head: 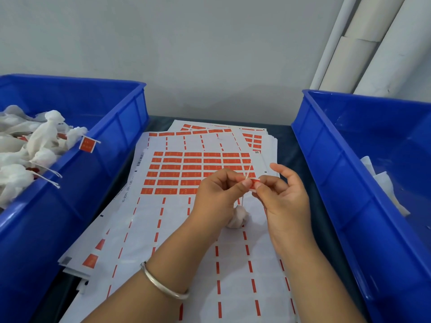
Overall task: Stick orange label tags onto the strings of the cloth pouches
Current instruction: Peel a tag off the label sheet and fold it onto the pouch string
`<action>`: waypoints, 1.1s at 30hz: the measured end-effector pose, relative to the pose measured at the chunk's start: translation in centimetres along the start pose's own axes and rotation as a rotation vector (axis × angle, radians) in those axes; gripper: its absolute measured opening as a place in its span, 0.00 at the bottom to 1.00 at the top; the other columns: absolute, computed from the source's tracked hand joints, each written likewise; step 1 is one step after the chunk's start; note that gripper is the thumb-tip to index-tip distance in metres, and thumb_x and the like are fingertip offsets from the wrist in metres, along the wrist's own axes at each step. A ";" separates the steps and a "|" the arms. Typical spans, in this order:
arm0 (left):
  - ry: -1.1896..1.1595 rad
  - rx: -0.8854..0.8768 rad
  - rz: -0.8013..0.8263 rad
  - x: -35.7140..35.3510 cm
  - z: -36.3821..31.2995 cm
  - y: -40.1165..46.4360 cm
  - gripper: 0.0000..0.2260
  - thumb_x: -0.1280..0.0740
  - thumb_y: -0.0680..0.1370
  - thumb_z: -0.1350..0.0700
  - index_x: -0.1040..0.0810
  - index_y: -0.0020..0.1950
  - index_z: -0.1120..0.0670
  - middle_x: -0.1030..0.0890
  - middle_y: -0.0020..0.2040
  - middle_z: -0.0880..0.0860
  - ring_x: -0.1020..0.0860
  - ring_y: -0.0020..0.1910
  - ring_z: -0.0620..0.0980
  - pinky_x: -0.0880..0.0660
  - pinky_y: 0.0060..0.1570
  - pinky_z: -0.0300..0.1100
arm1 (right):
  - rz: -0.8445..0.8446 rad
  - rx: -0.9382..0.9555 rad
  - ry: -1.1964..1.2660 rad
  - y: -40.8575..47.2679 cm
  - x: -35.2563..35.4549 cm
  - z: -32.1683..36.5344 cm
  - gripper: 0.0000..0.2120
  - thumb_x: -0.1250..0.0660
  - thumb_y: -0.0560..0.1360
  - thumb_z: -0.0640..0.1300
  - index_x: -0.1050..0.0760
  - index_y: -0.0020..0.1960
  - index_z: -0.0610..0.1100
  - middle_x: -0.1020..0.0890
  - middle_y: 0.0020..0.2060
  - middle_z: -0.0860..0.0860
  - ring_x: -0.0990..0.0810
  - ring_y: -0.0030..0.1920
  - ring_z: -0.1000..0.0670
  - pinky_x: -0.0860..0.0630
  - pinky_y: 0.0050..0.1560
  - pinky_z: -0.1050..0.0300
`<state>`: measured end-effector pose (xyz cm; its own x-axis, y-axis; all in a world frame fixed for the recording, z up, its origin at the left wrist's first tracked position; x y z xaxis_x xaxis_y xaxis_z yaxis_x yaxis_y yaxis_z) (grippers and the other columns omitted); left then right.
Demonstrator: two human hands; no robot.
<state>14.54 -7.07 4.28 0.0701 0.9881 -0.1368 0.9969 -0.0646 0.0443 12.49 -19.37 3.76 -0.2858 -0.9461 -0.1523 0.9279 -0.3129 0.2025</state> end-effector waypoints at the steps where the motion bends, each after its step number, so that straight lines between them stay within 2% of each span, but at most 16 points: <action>1: 0.010 -0.002 0.000 0.1 0.0 0.1 0.04 0.31 0.73 0.59 0.20 0.39 0.52 0.17 0.39 0.46 0.19 0.44 0.45 0.23 0.44 0.35 | -0.002 0.001 -0.005 0.0 0.0 0.0 0.17 0.29 0.72 0.37 0.28 0.51 0.57 0.16 0.41 0.61 0.17 0.46 0.59 0.20 0.42 0.64; 3: 0.021 -0.007 -0.007 0.2 0.1 0.1 0.04 0.31 0.73 0.59 0.20 0.39 0.52 0.17 0.38 0.45 0.19 0.43 0.44 0.24 0.43 0.35 | -0.006 0.000 -0.008 0.0 0.0 -0.1 0.17 0.28 0.72 0.38 0.27 0.51 0.58 0.16 0.41 0.62 0.17 0.46 0.59 0.20 0.40 0.64; 8: 0.034 -0.021 -0.093 0.4 0.4 0.1 0.02 0.30 0.71 0.55 0.19 0.40 0.47 0.16 0.41 0.43 0.19 0.45 0.43 0.24 0.49 0.37 | 0.006 -0.038 -0.013 0.0 -0.2 -0.4 0.18 0.28 0.71 0.39 0.27 0.52 0.59 0.16 0.42 0.60 0.16 0.44 0.59 0.21 0.38 0.66; 13: 0.076 0.002 -0.053 0.0 0.6 0.3 0.03 0.28 0.69 0.53 0.19 0.40 0.45 0.17 0.42 0.40 0.19 0.45 0.40 0.24 0.48 0.35 | -0.043 -0.074 0.028 0.2 0.3 -0.9 0.14 0.29 0.72 0.40 0.26 0.51 0.57 0.16 0.41 0.62 0.16 0.43 0.58 0.21 0.38 0.66; 17: 0.165 -0.001 0.028 -0.4 0.5 -0.2 0.03 0.29 0.69 0.47 0.20 0.40 0.44 0.18 0.40 0.36 0.21 0.42 0.34 0.27 0.35 0.25 | -0.109 -0.114 0.143 0.4 1.0 -1.1 0.14 0.30 0.73 0.38 0.24 0.54 0.53 0.15 0.43 0.57 0.15 0.45 0.54 0.19 0.42 0.61; 19: 0.213 -0.009 0.080 -0.4 0.5 -0.3 0.05 0.29 0.68 0.43 0.19 0.40 0.43 0.18 0.40 0.37 0.21 0.42 0.35 0.28 0.31 0.25 | -0.143 -0.148 0.211 0.5 1.2 -1.3 0.14 0.31 0.73 0.38 0.24 0.55 0.52 0.14 0.44 0.55 0.15 0.46 0.52 0.18 0.43 0.58; 22: 0.417 0.009 0.103 -0.4 0.6 0.0 0.04 0.27 0.70 0.48 0.21 0.39 0.41 0.20 0.40 0.39 0.21 0.41 0.43 0.28 0.29 0.26 | -0.183 -0.200 0.290 0.6 1.5 -1.6 0.12 0.31 0.73 0.38 0.23 0.54 0.51 0.14 0.44 0.52 0.15 0.46 0.49 0.19 0.39 0.59; 24: 0.563 0.026 0.115 -0.3 0.4 0.0 0.03 0.28 0.71 0.48 0.22 0.40 0.42 0.23 0.40 0.37 0.22 0.40 0.43 0.28 0.29 0.26 | -0.193 -0.227 0.336 0.6 1.5 -1.7 0.11 0.30 0.73 0.39 0.22 0.54 0.50 0.14 0.45 0.51 0.15 0.46 0.48 0.20 0.38 0.60; 26: 0.648 0.022 0.127 -0.3 0.0 0.0 0.04 0.30 0.72 0.46 0.20 0.45 0.43 0.23 0.40 0.37 0.23 0.41 0.42 0.28 0.34 0.28 | -0.200 -0.244 0.349 0.6 1.6 -1.8 0.11 0.31 0.74 0.39 0.22 0.53 0.50 0.14 0.46 0.50 0.15 0.46 0.47 0.20 0.38 0.60; 28: 0.684 -0.003 0.114 0.3 -0.8 0.0 0.06 0.31 0.72 0.46 0.19 0.46 0.45 0.24 0.40 0.36 0.24 0.41 0.41 0.30 0.37 0.30 | -0.168 -0.246 0.339 0.5 1.4 -1.7 0.10 0.31 0.74 0.39 0.21 0.52 0.50 0.14 0.46 0.50 0.15 0.46 0.48 0.20 0.38 0.60; 33: 0.724 -0.043 0.031 2.4 -4.3 -0.6 0.01 0.32 0.74 0.49 0.22 0.44 0.43 0.24 0.39 0.38 0.24 0.38 0.41 0.31 0.35 0.27 | -0.017 -0.209 0.149 -0.2 0.1 -1.5 0.08 0.28 0.69 0.43 0.18 0.48 0.50 0.15 0.45 0.56 0.15 0.45 0.53 0.20 0.38 0.62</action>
<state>14.00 -4.09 8.18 0.0426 0.8316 0.5537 0.9915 -0.1033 0.0788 12.68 -19.27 2.26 -0.2776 -0.9135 -0.2975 0.9571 -0.2897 -0.0034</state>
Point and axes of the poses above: each hand's wrist, its own y-axis towards the middle knuckle, its own x-axis out of the back of the hand, z = x × y, the point moved 4 cm from there along y, towards the middle knuckle
